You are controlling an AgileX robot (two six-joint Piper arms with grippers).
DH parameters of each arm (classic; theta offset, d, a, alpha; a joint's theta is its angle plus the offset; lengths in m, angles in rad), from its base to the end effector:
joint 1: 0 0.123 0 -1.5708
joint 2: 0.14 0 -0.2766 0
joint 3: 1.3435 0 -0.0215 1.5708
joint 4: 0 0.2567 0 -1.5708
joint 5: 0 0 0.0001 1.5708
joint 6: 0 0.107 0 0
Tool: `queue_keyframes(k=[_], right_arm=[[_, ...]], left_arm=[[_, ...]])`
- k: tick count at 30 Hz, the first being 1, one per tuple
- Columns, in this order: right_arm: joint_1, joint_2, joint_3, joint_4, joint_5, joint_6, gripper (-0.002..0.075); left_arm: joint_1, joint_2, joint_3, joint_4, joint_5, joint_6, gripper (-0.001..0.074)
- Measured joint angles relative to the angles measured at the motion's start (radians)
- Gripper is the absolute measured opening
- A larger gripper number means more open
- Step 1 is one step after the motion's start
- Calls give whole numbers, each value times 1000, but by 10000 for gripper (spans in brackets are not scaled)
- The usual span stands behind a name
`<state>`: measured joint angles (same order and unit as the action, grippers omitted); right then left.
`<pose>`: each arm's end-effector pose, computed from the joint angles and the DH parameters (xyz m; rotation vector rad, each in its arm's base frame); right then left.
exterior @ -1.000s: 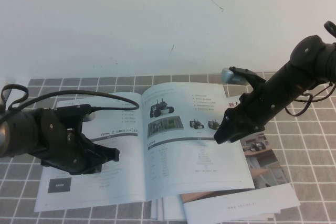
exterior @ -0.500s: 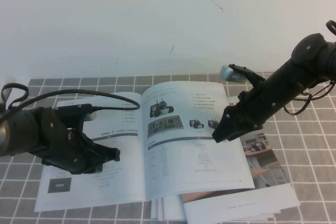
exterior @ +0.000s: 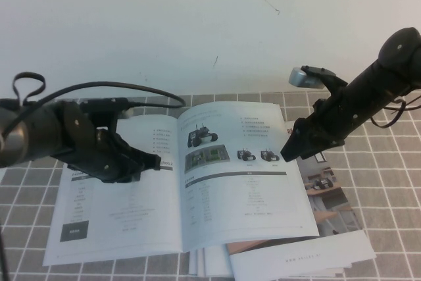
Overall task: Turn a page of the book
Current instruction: Open the closed book
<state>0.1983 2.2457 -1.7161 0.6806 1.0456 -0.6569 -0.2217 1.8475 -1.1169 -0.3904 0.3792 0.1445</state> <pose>0.4396 0.1478 0.1343 -0.7348 2.7156 0.8218 0.3749 -0.1000 0.1502 0.0555 2.5901 -0.3467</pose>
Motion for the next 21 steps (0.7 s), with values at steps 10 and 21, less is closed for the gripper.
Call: queue_keyframes(k=[10,21], right_arm=[[0,27,0,25,-15,-3,407],[0,56,0,56,1,-3,407]], left_arm=[[-1,116,-66,0,40,17,-4],[-1,120,-67,-12,42,27,-4]])
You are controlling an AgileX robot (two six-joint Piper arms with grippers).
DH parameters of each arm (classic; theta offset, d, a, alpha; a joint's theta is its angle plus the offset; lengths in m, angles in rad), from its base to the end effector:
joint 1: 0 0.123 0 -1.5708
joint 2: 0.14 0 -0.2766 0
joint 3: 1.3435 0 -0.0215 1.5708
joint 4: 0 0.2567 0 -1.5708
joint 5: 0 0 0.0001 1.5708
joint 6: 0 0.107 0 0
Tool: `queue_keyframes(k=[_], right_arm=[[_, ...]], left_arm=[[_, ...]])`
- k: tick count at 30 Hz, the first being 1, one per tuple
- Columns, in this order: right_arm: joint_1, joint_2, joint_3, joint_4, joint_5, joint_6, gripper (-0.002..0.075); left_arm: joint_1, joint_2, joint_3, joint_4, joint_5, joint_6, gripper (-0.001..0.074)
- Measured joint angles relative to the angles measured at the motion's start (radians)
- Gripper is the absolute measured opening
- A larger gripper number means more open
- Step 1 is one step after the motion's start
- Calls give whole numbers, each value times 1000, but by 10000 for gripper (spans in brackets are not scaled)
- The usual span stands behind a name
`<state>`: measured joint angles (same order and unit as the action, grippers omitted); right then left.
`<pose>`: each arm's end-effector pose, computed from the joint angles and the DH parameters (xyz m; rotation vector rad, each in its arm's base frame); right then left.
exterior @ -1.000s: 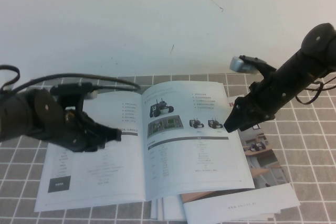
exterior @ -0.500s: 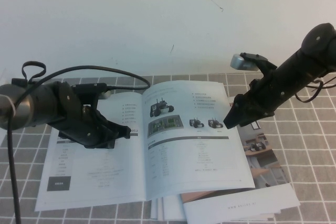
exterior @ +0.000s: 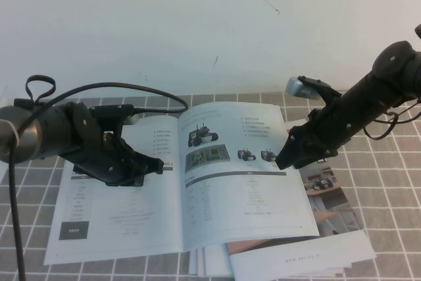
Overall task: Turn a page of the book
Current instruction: Open the closed book
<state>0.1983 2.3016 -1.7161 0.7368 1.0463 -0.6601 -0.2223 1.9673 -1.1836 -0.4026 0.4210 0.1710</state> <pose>0.4402 0.1520 0.1116 -0.6803 2.7502 0.9040 0.3875 -0.1052 0.1190 0.0836 2.6800 -0.3497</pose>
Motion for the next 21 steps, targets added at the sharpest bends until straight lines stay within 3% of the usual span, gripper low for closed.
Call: queue_keyframes(k=[21], right_arm=[[0,44,-37,151,135,-61,407]], left_arm=[[0,0,0,-14,6,4,-4]])
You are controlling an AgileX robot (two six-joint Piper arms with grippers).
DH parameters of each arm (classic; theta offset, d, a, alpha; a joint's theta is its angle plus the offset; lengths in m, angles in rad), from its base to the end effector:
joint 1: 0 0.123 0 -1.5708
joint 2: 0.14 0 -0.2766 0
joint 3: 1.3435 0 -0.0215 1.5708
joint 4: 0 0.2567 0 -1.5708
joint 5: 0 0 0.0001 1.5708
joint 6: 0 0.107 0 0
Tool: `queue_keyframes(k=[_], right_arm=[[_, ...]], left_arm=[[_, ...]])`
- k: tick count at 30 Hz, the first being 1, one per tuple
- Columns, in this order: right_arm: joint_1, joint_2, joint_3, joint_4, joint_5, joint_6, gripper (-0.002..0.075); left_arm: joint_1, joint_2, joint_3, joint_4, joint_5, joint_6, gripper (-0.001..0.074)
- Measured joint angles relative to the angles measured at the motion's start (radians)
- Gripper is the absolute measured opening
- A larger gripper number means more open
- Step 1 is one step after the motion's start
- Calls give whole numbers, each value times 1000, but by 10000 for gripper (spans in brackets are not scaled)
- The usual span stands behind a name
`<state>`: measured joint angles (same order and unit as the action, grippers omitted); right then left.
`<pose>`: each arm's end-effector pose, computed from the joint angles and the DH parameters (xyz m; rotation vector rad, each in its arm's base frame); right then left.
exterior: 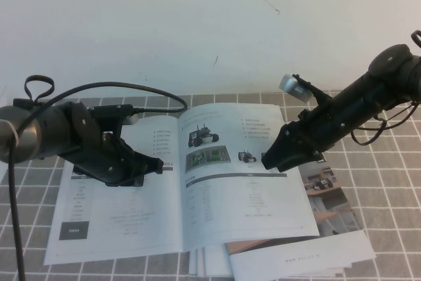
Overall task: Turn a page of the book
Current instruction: Open the closed book
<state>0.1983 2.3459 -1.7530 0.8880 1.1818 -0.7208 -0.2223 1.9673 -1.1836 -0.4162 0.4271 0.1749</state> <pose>0.4353 0.1658 0.1118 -0.7109 2.7129 1.1814 0.3869 -0.1059 0.1190 0.0751 2.6851 -0.3614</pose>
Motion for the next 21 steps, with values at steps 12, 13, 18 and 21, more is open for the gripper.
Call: queue_keyframes(k=[12,13,18,21], right_arm=[[-14,2,-38,-182,8,65,407],[-14,4,-39,-187,10,69,407],[-16,16,-48,-186,17,71,407],[-16,24,-53,-182,21,77,407]], left_arm=[[0,1,0,0,0,11,-4],[0,1,0,0,0,11,-4],[0,1,0,0,0,14,-4],[0,1,0,-1,0,14,-4]])
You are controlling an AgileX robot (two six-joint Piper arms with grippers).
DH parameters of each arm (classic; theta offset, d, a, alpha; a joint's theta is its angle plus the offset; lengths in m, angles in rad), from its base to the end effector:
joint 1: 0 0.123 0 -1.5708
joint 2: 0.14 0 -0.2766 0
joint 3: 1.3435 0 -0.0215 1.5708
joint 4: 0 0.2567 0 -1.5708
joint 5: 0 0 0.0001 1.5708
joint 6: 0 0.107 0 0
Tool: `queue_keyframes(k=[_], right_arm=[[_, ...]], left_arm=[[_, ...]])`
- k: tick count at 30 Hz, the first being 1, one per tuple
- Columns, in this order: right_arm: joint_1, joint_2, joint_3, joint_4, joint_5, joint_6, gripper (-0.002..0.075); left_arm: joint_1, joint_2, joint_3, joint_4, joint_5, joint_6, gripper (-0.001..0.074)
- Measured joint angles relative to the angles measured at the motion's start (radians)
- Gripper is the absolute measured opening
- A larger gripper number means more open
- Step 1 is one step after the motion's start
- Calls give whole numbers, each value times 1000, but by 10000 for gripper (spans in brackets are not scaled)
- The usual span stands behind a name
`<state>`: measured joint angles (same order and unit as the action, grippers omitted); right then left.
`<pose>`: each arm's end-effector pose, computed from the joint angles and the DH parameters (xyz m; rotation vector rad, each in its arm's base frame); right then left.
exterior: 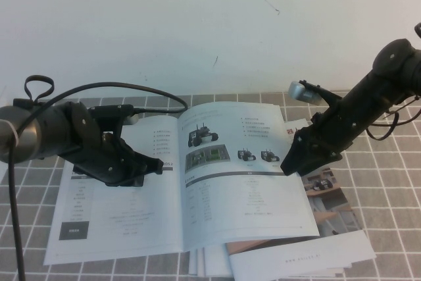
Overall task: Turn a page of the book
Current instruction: Open the closed book
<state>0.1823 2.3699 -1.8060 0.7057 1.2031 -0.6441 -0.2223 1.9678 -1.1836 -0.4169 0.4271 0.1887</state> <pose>0.4410 0.1472 0.1025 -0.7638 2.8342 0.9867 0.3869 -0.1059 0.1188 0.0928 2.6837 -0.3577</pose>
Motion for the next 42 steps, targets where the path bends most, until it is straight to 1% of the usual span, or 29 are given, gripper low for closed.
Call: queue_keyframes(k=[6,16,22,30,35,38,42], right_arm=[[-1,4,0,46,2,-15,407],[4,21,2,219,-4,-75,407],[4,21,-51,217,-5,-60,407],[4,5,-157,202,-5,14,407],[8,-23,-191,200,-1,49,407],[23,-33,-195,200,-1,61,407],[74,-37,-197,200,-1,69,407]], left_arm=[[0,0,0,-9,0,0,-4],[0,0,0,-24,3,8,-4],[0,2,0,-24,5,12,-4],[0,2,0,-26,5,18,-4],[0,2,0,-26,5,20,-4],[0,2,0,-26,5,20,-4],[0,2,0,-26,5,35,-4]])
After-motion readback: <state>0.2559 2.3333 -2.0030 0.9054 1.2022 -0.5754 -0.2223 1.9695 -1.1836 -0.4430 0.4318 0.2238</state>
